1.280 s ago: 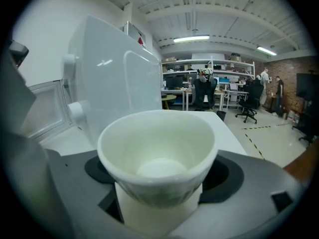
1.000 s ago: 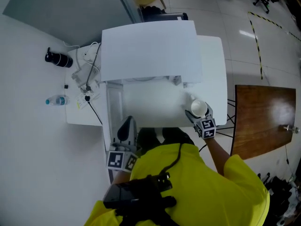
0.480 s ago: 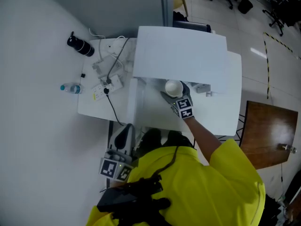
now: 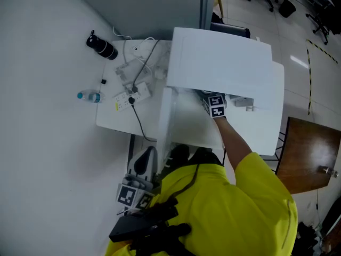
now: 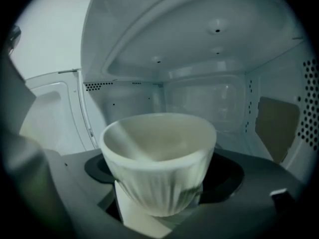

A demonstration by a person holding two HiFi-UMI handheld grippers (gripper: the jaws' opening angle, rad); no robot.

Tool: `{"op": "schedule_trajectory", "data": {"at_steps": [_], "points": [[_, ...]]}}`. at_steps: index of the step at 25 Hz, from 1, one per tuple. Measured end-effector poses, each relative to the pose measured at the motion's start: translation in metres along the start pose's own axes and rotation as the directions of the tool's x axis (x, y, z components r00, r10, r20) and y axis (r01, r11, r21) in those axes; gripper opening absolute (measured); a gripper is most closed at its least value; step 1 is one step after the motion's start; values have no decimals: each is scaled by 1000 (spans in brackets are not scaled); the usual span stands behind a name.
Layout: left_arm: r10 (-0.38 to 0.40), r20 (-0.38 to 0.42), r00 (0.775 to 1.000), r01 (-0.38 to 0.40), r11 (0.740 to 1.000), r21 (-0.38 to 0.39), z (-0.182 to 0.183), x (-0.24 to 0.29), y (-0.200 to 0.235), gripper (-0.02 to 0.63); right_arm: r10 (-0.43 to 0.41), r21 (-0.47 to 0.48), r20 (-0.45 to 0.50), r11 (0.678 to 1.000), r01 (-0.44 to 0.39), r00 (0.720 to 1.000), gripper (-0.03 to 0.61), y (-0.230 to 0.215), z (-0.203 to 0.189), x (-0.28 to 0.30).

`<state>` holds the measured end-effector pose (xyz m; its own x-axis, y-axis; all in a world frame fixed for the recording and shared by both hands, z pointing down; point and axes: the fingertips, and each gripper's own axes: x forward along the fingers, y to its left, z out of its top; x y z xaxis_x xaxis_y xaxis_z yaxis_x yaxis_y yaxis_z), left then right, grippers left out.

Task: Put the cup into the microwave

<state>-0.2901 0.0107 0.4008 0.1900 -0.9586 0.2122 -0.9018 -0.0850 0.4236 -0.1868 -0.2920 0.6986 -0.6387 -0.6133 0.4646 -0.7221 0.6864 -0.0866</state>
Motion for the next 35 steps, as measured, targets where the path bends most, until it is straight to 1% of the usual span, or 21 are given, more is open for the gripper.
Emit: {"op": "schedule_trajectory", "data": {"at_steps": [2,4,5,7,8,9,11,12,13,14,15,16,17,18,19,22,24,25,29,32,35], "points": [[0,-21,1000,0,1000,7,-4,3,2,-3,-8,-3,14,1000,8,1000,482,-2,2,1],[-4,-37,999,6,1000,31,-7,10,3,-3,-17,-2,32,1000,17,999,494,-2,4,-6],[-11,-48,999,13,999,42,-9,15,3,-3,-21,-3,33,1000,21,999,538,0,3,-12],[-35,-70,997,38,998,46,-12,25,0,-3,-18,14,-1,1000,18,1000,538,8,-11,-33],[-50,-77,996,54,998,45,-14,31,-2,-3,-6,49,-23,999,7,1000,538,14,-22,-48],[-65,-81,995,69,996,47,-14,37,-5,-3,16,109,-36,994,-12,999,538,22,-31,-67],[-94,-86,992,100,993,66,-15,47,-12,-3,90,238,-16,968,-83,996,538,48,-33,-116],[-107,-88,990,114,991,76,-15,51,-15,-3,126,262,19,957,-127,992,509,63,-24,-146],[-119,-88,989,127,988,83,-14,56,-18,-3,148,254,61,954,-159,987,440,76,-9,-176],[-133,-85,988,141,986,94,-12,61,-21,-3,153,233,103,957,-173,983,375,85,10,-205],[-147,-80,986,156,982,107,-12,65,-23,-3,139,214,139,962,-167,980,298,89,31,-231],[-160,-75,984,168,979,119,-10,70,-24,-3,113,200,171,969,-147,979,189,89,53,-254],[-168,-70,983,175,976,128,-8,74,-26,-3,84,186,203,975,-123,976,64,86,75,-273],[-170,-63,983,177,975,136,-4,77,-27,-3,60,165,237,981,-101,970,25,83,99,-289],[-170,-54,984,176,974,142,2,80,-28,-3,38,137,269,988,-77,962,5,79,123,-302],[-168,2,986,166,971,171,21,87,-32,-3,-33,86,355,996,3,934,3,68,185,-334],[-165,39,986,155,970,189,33,90,-34,-3,-80,91,394,995,48,916,3,61,209,-346],[-168,43,985,156,968,196,36,91,-34,-3,-97,99,400,993,63,911,4,59,215,-348],[-187,39,982,175,961,212,37,93,-36,-3,-116,169,378,984,55,918,5,59,207,-345],[-201,22,979,193,959,209,30,93,-35,-3,-123,168,408,984,58,905,5,64,205,-349],[-175,41,984,164,967,193,30,90,-31,-3,-128,172,400,983,63,908,5,66,202,-346]]}}
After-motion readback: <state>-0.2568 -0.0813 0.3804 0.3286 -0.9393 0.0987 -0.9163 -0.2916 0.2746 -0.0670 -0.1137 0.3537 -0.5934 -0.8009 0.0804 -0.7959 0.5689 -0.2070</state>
